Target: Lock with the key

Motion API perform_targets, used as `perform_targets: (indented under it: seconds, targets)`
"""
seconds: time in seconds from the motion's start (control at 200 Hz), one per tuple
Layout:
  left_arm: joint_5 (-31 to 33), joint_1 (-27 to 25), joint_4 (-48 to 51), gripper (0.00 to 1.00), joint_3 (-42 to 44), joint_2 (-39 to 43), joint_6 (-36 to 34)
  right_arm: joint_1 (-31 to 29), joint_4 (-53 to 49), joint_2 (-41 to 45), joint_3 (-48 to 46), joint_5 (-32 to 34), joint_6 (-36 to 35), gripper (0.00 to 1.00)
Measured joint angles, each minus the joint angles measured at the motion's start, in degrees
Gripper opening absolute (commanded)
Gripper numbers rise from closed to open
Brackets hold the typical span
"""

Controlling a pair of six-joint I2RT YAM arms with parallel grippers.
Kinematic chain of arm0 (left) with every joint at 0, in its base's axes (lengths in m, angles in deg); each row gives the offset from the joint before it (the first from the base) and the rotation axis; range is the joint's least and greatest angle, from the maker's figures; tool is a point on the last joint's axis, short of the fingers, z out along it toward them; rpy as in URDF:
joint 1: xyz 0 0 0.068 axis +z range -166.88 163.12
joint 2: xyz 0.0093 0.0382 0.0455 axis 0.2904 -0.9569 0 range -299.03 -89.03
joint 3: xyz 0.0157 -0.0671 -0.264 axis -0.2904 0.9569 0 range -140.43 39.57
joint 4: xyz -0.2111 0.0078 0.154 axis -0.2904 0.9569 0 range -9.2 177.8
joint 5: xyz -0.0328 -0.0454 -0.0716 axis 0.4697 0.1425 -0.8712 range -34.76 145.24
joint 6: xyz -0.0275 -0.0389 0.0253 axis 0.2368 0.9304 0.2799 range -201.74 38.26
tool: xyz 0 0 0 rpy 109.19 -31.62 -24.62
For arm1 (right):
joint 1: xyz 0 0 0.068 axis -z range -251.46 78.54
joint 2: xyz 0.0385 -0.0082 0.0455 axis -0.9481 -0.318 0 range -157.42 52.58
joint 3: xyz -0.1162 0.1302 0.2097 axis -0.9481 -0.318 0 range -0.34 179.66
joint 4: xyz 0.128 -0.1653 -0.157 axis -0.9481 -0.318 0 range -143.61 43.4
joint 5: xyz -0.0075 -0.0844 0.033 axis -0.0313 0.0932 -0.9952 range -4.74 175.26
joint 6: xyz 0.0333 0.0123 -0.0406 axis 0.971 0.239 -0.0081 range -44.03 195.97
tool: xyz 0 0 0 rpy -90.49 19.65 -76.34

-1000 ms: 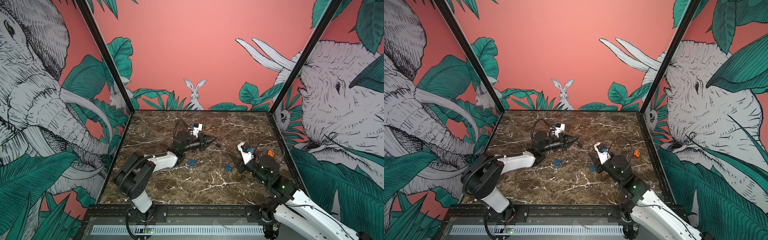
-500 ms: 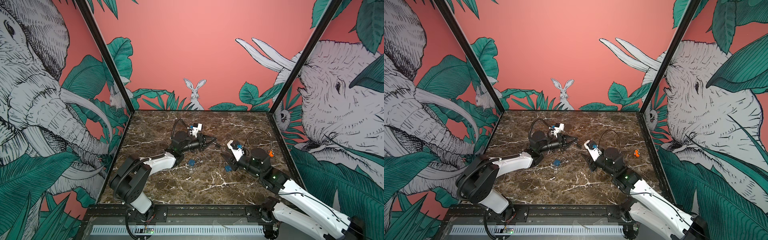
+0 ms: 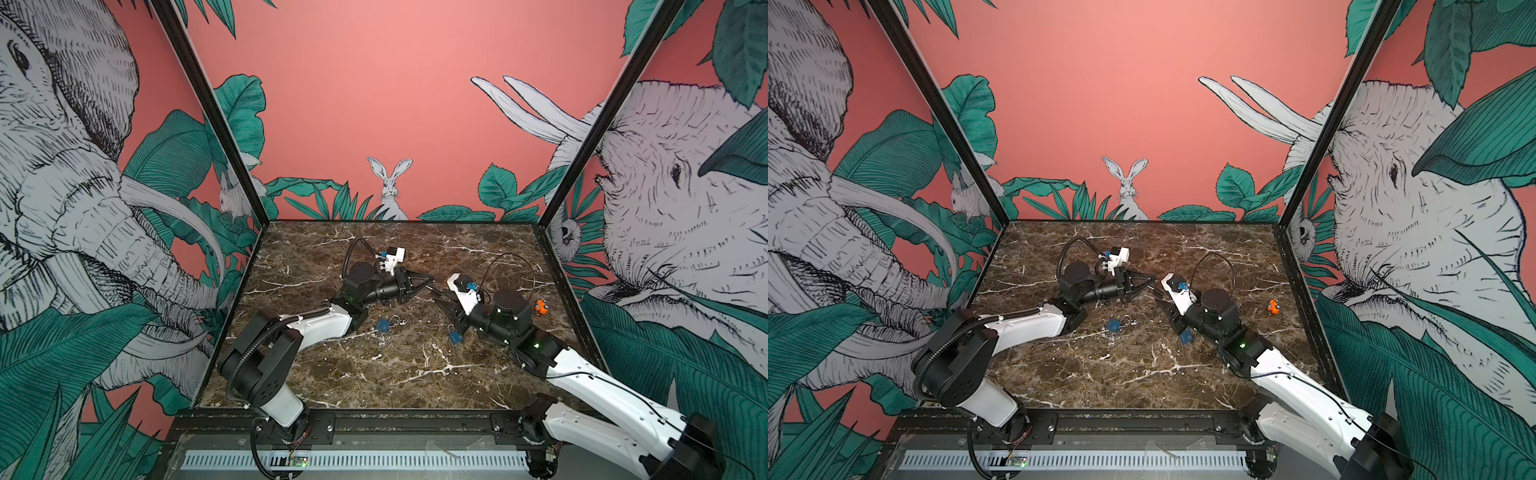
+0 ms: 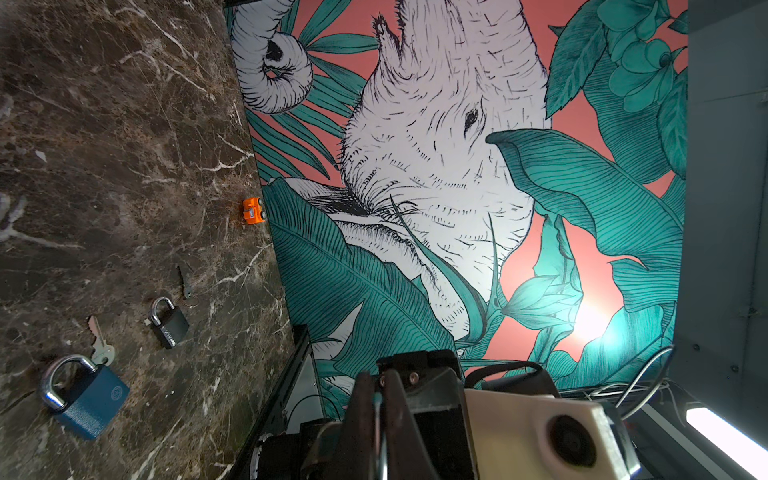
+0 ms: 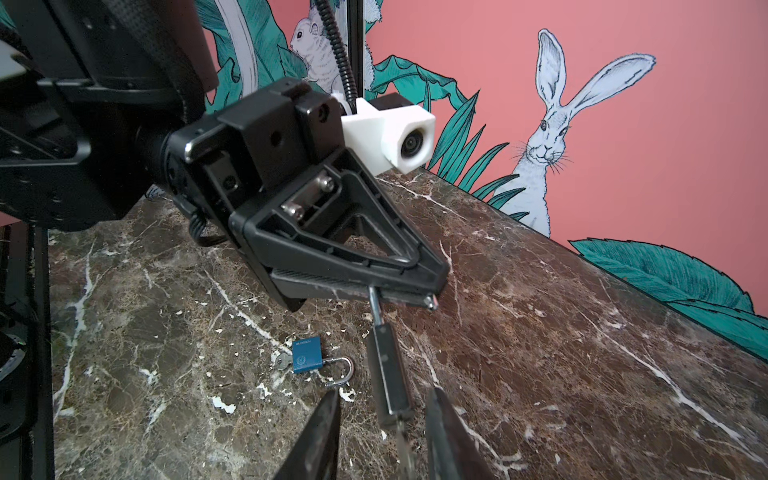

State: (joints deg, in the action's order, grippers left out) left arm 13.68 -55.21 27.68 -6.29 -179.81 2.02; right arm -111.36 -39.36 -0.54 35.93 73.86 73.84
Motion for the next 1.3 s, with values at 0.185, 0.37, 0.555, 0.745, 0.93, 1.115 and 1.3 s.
perform_targets:
  seconds: [0.185, 0.37, 0.555, 0.745, 0.93, 1.115, 1.3]
  targets:
    - [-0.02, 0.00, -0.20, 0.00, 0.33, 0.00, 0.00, 0.28, 1.60, -1.27, 0.24, -0.70, 0.33, 0.25]
    - [-0.02, 0.00, -0.59, 0.00, 0.61, 0.07, 0.02, 0.31, 2.32, -2.40, 0.24, -1.57, 0.59, 0.22]
    - [-0.15, 0.00, -1.07, 0.00, 0.83, 0.07, 0.02, 0.33, 2.54, -2.75, 0.24, -1.95, 1.31, 0.18]
    - [-0.44, 0.00, -1.31, 0.00, 0.85, 0.07, 0.04, 0.59, 2.75, -2.86, 0.24, -2.89, 1.95, 0.17]
    - [-0.66, 0.15, -1.36, 0.00, 0.94, 0.07, 0.09, 0.72, 3.45, -3.58, 0.24, -3.78, 2.43, 0.09]
    - [-0.61, 0.24, -2.12, 0.00, 1.11, -0.04, 0.28, 1.01, 4.22, -3.91, 0.24, -4.11, 3.23, 0.00]
    - [-0.59, 0.24, -3.32, 0.41, 1.14, -1.03, 0.35, 1.55, 4.28, -4.24, 0.24, -4.33, 4.76, 0.00]
